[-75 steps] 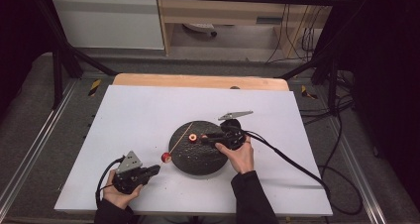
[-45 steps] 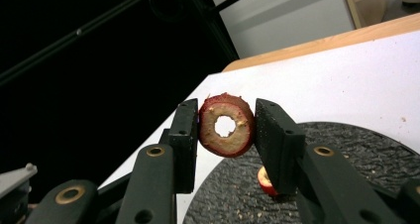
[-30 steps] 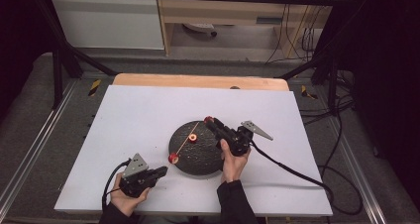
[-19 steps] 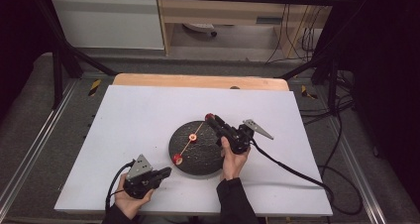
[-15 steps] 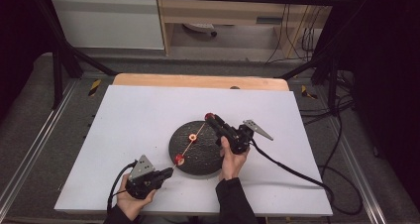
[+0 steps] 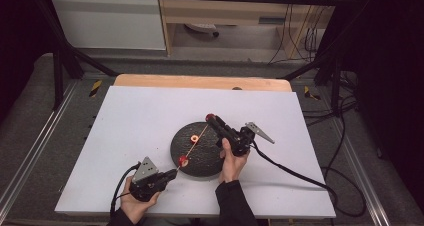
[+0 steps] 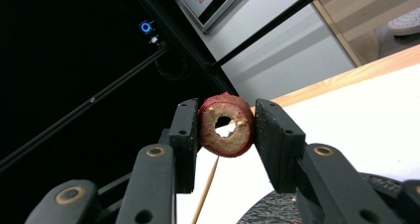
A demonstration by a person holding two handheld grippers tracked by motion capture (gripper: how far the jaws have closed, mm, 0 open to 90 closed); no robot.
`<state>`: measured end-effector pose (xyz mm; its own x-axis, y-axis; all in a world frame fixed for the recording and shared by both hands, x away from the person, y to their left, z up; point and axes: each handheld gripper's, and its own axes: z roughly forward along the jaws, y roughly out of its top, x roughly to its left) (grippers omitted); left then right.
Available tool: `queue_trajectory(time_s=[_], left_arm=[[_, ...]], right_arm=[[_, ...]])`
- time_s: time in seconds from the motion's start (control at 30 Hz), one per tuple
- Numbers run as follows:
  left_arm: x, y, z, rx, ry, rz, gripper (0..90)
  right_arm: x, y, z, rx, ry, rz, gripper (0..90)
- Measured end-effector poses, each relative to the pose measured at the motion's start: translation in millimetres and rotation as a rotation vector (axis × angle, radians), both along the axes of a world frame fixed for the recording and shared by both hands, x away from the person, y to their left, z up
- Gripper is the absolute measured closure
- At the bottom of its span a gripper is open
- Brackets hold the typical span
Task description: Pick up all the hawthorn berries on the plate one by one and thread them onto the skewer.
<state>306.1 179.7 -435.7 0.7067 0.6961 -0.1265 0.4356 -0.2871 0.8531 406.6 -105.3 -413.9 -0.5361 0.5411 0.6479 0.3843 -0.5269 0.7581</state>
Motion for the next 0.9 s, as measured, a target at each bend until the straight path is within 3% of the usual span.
queue_trajectory(time_s=[0.43,0.9], left_arm=[[-0.6,-10.0,0.3,-0.061,-0.014,0.048,88.1],[13.8,-33.0,11.6,-0.062,-0.02,0.079,88.1]], right_arm=[[-2.4,3.4,-4.1,0.041,0.002,0.004,63.2],[-7.0,6.7,-8.6,0.041,0.016,0.027,63.2]])
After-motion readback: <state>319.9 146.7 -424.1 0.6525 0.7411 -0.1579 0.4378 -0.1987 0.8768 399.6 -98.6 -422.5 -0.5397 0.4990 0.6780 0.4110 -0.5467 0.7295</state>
